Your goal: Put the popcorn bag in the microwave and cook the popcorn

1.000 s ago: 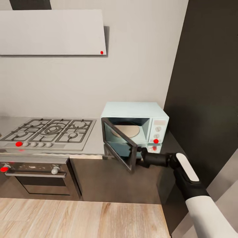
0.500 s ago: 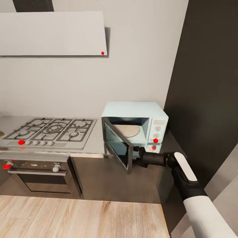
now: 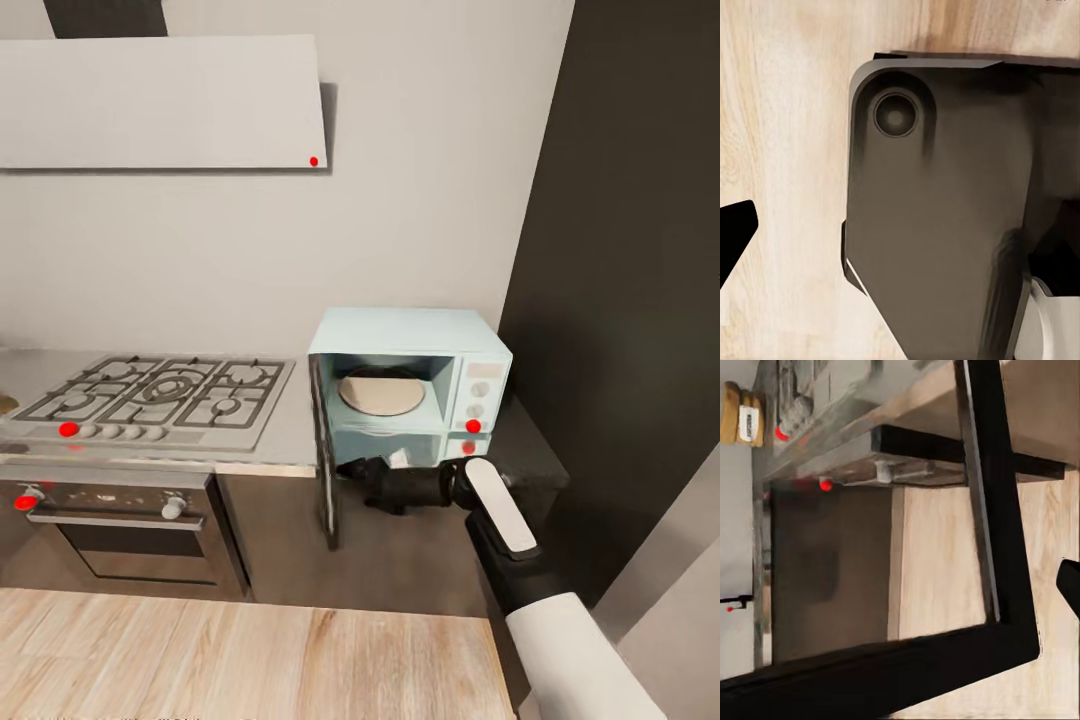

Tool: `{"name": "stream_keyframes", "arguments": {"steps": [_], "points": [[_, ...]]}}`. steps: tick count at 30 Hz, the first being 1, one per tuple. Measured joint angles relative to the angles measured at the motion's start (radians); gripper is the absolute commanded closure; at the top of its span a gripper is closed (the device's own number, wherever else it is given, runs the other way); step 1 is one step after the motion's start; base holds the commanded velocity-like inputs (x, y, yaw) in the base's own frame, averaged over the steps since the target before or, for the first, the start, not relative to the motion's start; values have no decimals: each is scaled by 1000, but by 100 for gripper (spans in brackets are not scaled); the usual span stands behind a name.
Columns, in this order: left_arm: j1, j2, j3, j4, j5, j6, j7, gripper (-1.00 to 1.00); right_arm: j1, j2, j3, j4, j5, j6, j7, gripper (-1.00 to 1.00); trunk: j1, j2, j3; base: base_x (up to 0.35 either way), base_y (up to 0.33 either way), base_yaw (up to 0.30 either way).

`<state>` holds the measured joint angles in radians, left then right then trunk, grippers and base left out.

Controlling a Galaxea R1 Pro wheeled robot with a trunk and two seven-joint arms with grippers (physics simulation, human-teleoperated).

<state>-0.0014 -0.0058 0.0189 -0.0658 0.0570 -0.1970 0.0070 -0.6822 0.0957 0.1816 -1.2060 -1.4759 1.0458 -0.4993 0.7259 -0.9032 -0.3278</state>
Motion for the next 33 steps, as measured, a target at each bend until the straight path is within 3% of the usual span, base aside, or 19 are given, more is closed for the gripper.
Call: {"name": "stream_keyframes", "arguments": {"steps": [6, 9, 23, 33], "points": [[0, 2, 0, 0, 0, 0, 0, -100, 0, 37, 19, 1, 21, 0, -1, -100, 0, 0, 1, 0, 0, 80], [0, 2, 0, 0, 0, 0, 0, -100, 0, 41, 19, 1, 23, 0, -2, -100, 0, 0, 3, 0, 0, 102], [0, 2, 0, 0, 0, 0, 0, -100, 0, 38, 17, 2, 17, 0, 0, -100, 0, 0, 4, -2, -2, 46], [0, 1, 1, 0, 0, 0, 0, -100, 0, 22, 12, 10, 17, 0, 4, -100, 1, 0, 4, -148, -86, 0]]}}
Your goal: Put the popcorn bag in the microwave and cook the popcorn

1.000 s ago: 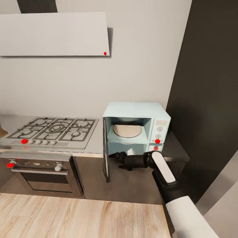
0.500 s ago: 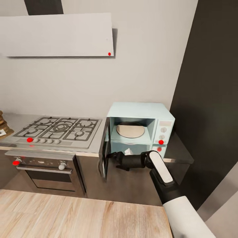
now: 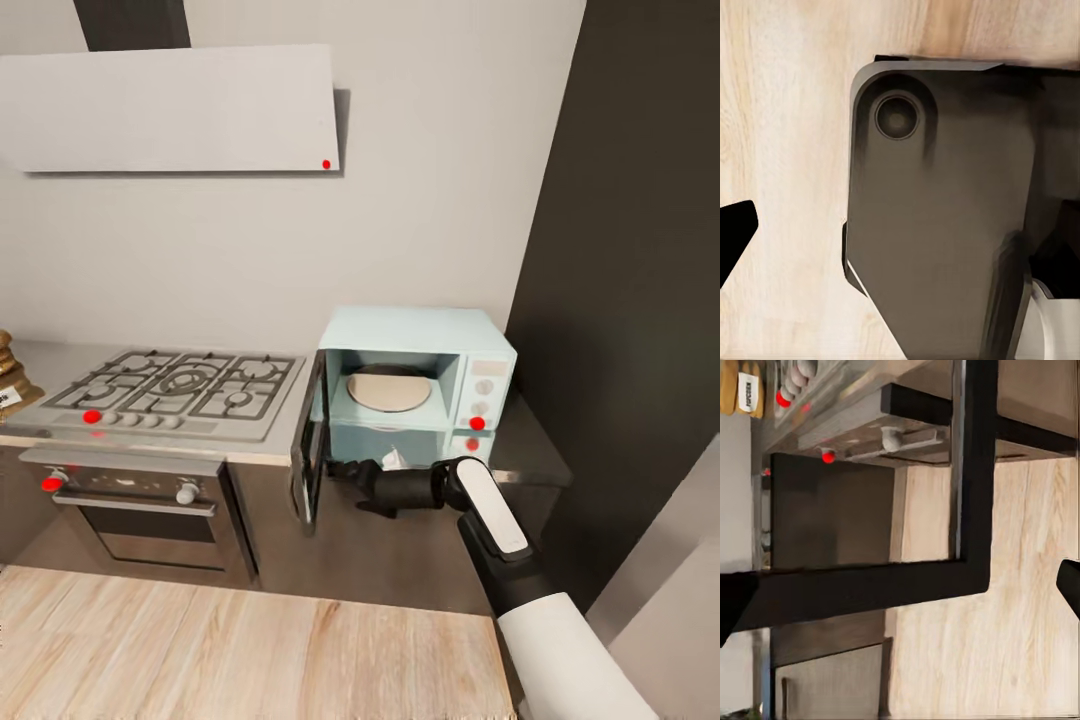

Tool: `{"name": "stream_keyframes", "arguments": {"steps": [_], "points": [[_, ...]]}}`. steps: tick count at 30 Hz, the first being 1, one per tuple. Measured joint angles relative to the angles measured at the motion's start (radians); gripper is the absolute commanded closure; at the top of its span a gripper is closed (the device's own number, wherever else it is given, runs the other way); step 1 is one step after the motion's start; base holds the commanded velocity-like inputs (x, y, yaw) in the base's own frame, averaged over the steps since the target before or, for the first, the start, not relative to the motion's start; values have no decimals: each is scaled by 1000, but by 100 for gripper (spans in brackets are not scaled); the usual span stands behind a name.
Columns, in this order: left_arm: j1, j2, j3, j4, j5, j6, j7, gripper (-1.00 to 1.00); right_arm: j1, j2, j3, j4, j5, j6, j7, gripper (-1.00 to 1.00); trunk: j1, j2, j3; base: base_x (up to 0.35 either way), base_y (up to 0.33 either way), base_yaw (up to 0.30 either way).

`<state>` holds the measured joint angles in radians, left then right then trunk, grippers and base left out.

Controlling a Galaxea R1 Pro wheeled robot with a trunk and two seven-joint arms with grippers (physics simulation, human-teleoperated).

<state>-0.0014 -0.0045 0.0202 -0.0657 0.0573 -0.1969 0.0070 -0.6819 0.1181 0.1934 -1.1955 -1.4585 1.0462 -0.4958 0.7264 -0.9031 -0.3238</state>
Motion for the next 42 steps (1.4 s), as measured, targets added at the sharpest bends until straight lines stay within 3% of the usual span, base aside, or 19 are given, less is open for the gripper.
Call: {"name": "stream_keyframes", "arguments": {"steps": [5, 9, 12, 14, 16, 18, 19, 20, 21, 22, 23, 25, 28, 32, 37, 40, 42], "points": [[0, 0, -1, 0, 0, 0, 0, -100, 1, 0, 4, 24, 15, 0, 0, -100, 0, 0, 0, -295, -123, 0], [0, 0, -1, 0, 0, 0, 0, -100, 3, 0, 4, 94, 78, 0, 1, -100, 0, 0, 0, -281, -89, 0], [0, 1, -3, 0, 0, 0, 0, -100, 3, -2, 3, 220, 136, 0, 2, -100, 0, 0, 0, -65, -15, 0], [0, 1, -4, -1, 0, 0, 0, -100, 3, -31, 3, 332, 191, -9, 5, -100, 0, 0, 0, -9, -2, 0], [0, 2, -5, -1, 0, -1, 0, -100, 0, -45, 3, 393, 235, -80, 10, -100, 0, 0, 0, -3, -1, 0], [0, 3, -6, -2, 0, -2, 0, -100, 19, -50, 9, 421, 355, -249, 40, -100, 0, 0, 0, -1, 0, 0], [0, 3, -6, -2, 0, -2, -1, -100, 60, -52, 25, 433, 450, -350, 97, -100, -1, 0, 0, 0, 0, 0], [0, 3, -6, -2, 0, -2, -1, -100, 116, -53, 48, 451, 566, -460, 194, -100, 0, 0, 0, 0, 0, 0], [0, 3, -7, -3, 0, -2, 0, -100, 174, -52, 69, 523, 712, -618, 317, -100, 0, 0, 0, 0, 0, 0], [0, 4, -7, -4, 0, -2, 0, -100, 215, -49, 79, 636, 830, -763, 406, -100, 0, 0, 0, 0, 0, 0], [0, 5, -7, -4, 0, -2, 0, -100, 229, -46, 84, 763, 913, -900, 455, -100, 0, 0, 0, 0, 0, 0], [0, 6, -7, -5, 0, -2, 1, -100, 240, -44, 86, 902, 984, -1056, 487, -100, 0, 0, 0, 0, 0, 0], [0, 5, -7, -6, 0, -2, 1, -100, 247, -46, 88, 1063, 1026, -1232, 505, -100, 0, 0, 0, 0, 0, 0], [0, 9, -7, -7, 0, -10, 0, -100, 247, -51, 87, 1160, 1028, -1250, 506, -100, 0, 0, 0, 0, 0, 0], [0, 10, -6, -8, 1, -82, 2, -100, 248, -46, 90, 1208, 1027, -1213, 507, -100, -1, 0, -1, 0, 212, 99], [0, 11, 3, -9, 32, -101, 3, -100, 248, -44, 88, 1218, 1027, -1198, 508, -100, -1, 0, -3, 0, 322, 283], [0, 14, 7, -10, 79, -104, 1, -100, 248, -46, 88, 1219, 1027, -1197, 507, -100, -1, 0, -4, 0, 325, 294]]}}
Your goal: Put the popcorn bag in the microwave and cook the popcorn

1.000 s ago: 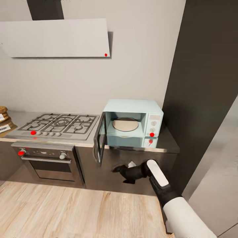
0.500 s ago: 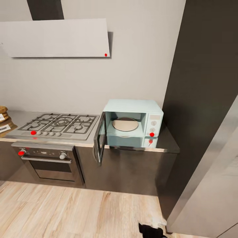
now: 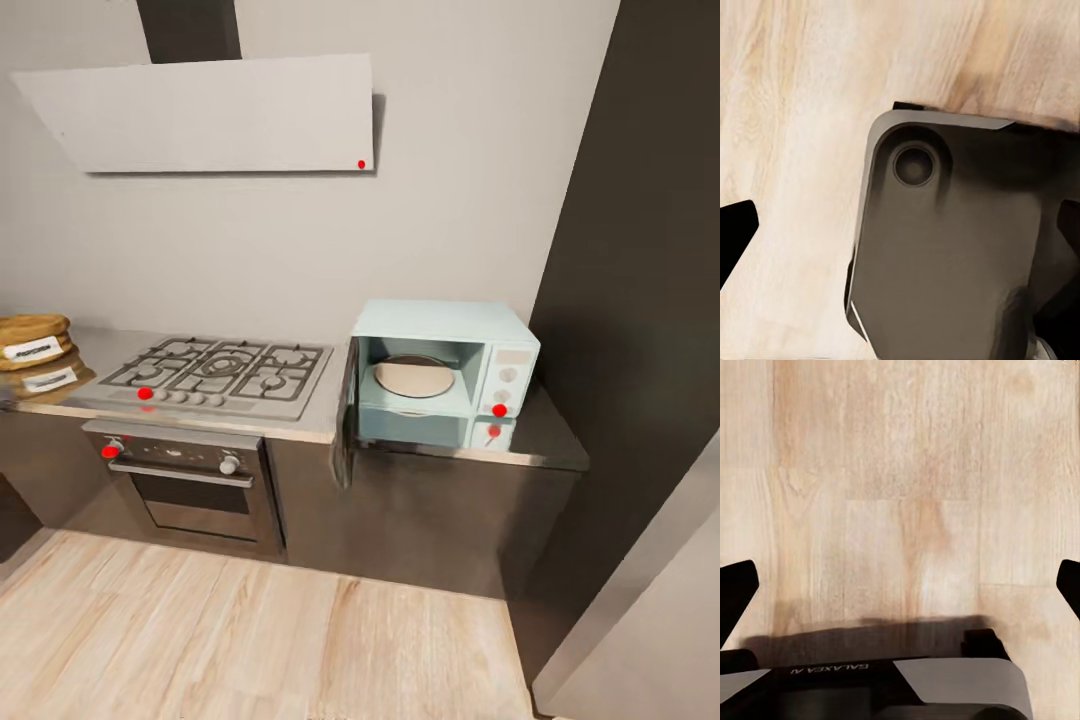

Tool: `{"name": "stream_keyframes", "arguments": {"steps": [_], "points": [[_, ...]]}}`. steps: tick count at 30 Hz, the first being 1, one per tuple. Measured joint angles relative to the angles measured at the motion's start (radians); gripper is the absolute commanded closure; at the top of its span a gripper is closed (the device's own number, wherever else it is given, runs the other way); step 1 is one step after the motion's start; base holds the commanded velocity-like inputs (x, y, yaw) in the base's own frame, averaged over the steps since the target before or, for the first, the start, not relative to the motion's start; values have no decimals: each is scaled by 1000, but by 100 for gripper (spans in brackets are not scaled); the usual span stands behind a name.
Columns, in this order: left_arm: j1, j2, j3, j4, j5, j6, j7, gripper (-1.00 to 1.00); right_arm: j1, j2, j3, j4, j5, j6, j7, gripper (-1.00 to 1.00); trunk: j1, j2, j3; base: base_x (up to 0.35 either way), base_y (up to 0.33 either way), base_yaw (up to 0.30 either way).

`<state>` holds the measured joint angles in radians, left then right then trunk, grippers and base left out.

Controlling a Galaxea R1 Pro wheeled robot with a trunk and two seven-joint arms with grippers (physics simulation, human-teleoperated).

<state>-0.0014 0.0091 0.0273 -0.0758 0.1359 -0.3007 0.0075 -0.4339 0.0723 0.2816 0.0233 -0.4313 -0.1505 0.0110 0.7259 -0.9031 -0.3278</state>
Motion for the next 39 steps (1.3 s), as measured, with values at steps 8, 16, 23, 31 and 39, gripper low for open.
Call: {"name": "stream_keyframes", "arguments": {"steps": [8, 16, 23, 31, 39], "points": [[0, 3, 1, 1, 26, -1, -1, -100, 0, -6, -2, 1, -3, -3, -1, -100, 0, 0, -6, 0, 326, 286], [0, 5, 1, 1, 26, 0, -1, -100, 1, -79, -4, 4, -11, -6, -1, -100, 0, 0, -7, 0, 244, 32], [0, 15, 1, 0, 58, 0, -2, -100, 3, -82, -3, 4, -11, -5, -1, -100, 0, 0, -7, 0, 332, 90], [0, 16, 1, -1, 70, 0, -2, -100, 3, -78, -7, 3, -12, -4, -3, -100, 0, 0, -8, 0, 341, 292], [0, 16, 1, -1, 71, 0, -2, -100, 3, -73, -8, 3, -12, -4, -4, -100, 0, 0, -12, 0, 341, 300]]}}
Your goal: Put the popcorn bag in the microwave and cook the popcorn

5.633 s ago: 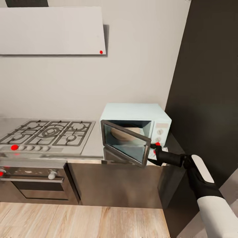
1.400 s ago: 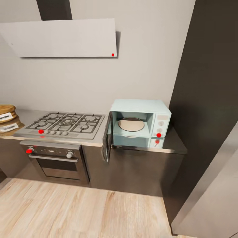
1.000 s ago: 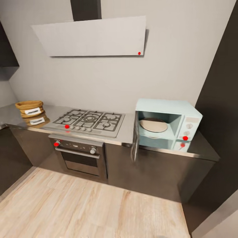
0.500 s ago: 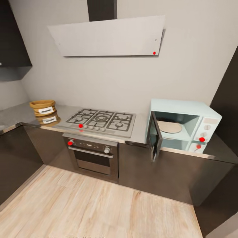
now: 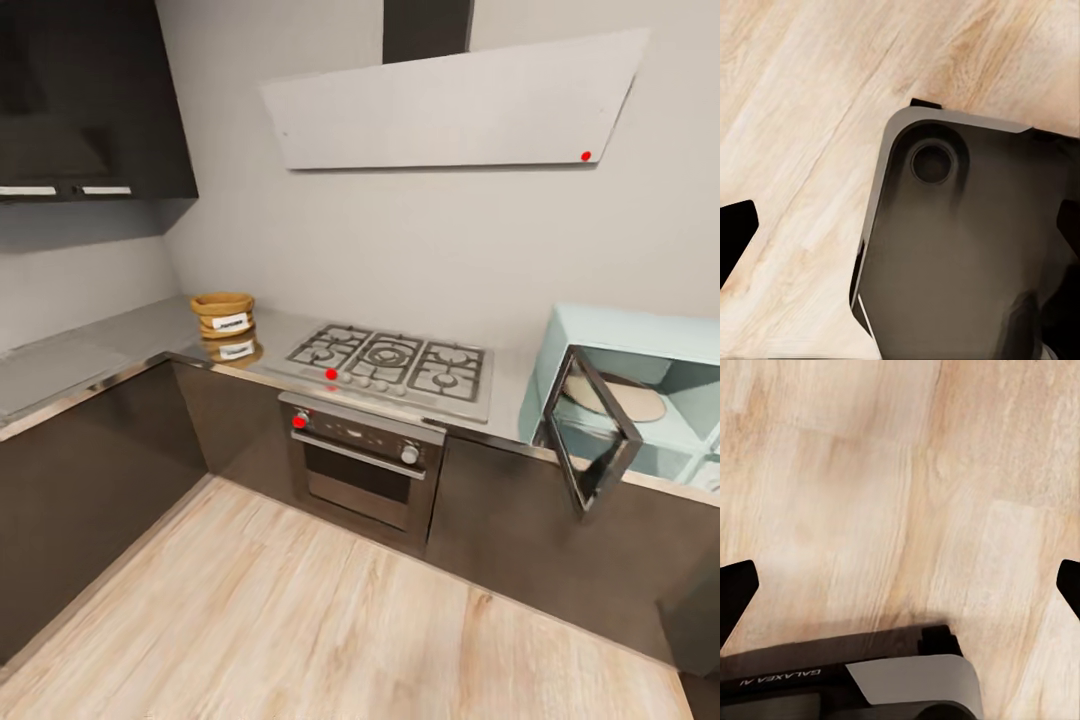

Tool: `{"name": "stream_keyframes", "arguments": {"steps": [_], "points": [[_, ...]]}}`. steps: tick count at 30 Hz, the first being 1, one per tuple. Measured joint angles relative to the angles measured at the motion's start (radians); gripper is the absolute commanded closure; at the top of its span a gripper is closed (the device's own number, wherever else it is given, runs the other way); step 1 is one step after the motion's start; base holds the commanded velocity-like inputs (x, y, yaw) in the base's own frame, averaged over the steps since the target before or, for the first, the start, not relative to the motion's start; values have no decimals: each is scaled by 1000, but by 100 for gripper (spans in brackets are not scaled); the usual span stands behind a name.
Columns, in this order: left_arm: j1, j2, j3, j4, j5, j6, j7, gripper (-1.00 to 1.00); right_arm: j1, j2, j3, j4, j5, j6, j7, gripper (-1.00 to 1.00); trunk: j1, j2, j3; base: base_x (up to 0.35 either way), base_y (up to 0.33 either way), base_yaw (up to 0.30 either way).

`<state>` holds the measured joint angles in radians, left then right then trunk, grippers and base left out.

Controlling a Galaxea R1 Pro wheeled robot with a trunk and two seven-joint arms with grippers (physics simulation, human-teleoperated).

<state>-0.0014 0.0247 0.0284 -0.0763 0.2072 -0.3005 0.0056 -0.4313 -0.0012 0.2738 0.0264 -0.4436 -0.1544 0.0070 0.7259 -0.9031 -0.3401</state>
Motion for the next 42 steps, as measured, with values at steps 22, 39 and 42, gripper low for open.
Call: {"name": "stream_keyframes", "arguments": {"steps": [22, 39, 42], "points": [[0, -2, 0, 0, -1, -1, 0, -100, 0, 1, 2, -1, 10, -2, 1, -100, 0, 0, -18, 0, 288, 283], [0, -3, -1, -1, -3, -3, -1, -100, -1, -9, 16, -675, 24, 417, -118, -100, 0, 0, -36, 0, 1, 234], [0, -3, 0, -1, -3, -3, -1, -100, -1, -8, 5, -966, 25, 680, -175, -100, 0, 0, -40, 0, 0, 223]]}}
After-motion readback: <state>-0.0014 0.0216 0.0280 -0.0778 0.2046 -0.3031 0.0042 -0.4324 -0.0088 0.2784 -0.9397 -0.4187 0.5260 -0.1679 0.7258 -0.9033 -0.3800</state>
